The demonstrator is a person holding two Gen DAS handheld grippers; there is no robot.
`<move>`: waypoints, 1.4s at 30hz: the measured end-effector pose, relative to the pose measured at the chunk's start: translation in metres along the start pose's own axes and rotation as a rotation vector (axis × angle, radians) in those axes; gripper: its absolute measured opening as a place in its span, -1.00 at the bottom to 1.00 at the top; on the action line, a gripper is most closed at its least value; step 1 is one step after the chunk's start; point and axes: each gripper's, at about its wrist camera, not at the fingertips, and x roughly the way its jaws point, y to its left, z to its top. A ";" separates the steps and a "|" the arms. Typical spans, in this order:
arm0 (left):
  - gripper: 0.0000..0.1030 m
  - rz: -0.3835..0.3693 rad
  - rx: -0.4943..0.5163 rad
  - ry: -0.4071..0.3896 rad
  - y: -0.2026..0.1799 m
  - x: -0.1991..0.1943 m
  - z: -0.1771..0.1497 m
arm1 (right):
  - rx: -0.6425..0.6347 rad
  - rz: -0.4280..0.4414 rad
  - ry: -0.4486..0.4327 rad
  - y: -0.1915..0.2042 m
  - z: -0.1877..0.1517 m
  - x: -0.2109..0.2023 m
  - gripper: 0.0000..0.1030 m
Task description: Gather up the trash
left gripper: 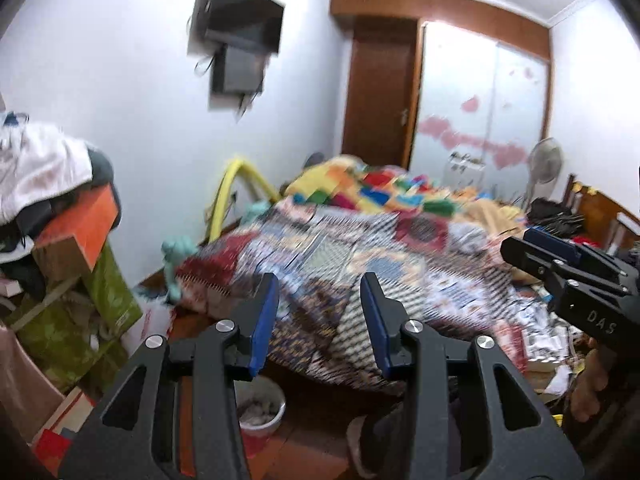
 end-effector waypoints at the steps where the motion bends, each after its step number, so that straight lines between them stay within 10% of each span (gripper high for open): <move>1: -0.17 -0.013 0.007 -0.023 -0.006 -0.012 0.000 | 0.005 -0.020 -0.031 0.001 -0.001 -0.015 -0.11; 5: 0.02 -0.045 0.027 -0.092 -0.025 -0.046 -0.007 | 0.026 -0.082 -0.109 0.004 -0.009 -0.054 -0.07; 7: 0.13 -0.048 0.042 -0.109 -0.033 -0.058 -0.012 | 0.042 -0.099 -0.127 0.007 -0.015 -0.067 0.26; 12: 0.83 -0.034 0.053 -0.130 -0.045 -0.078 -0.028 | 0.057 -0.139 -0.151 0.014 -0.027 -0.087 0.66; 16: 0.85 -0.019 0.049 -0.136 -0.044 -0.088 -0.036 | 0.085 -0.185 -0.156 0.014 -0.037 -0.100 1.00; 42: 0.87 -0.040 -0.003 -0.091 -0.037 -0.088 -0.053 | 0.140 -0.213 -0.099 -0.001 -0.055 -0.107 1.00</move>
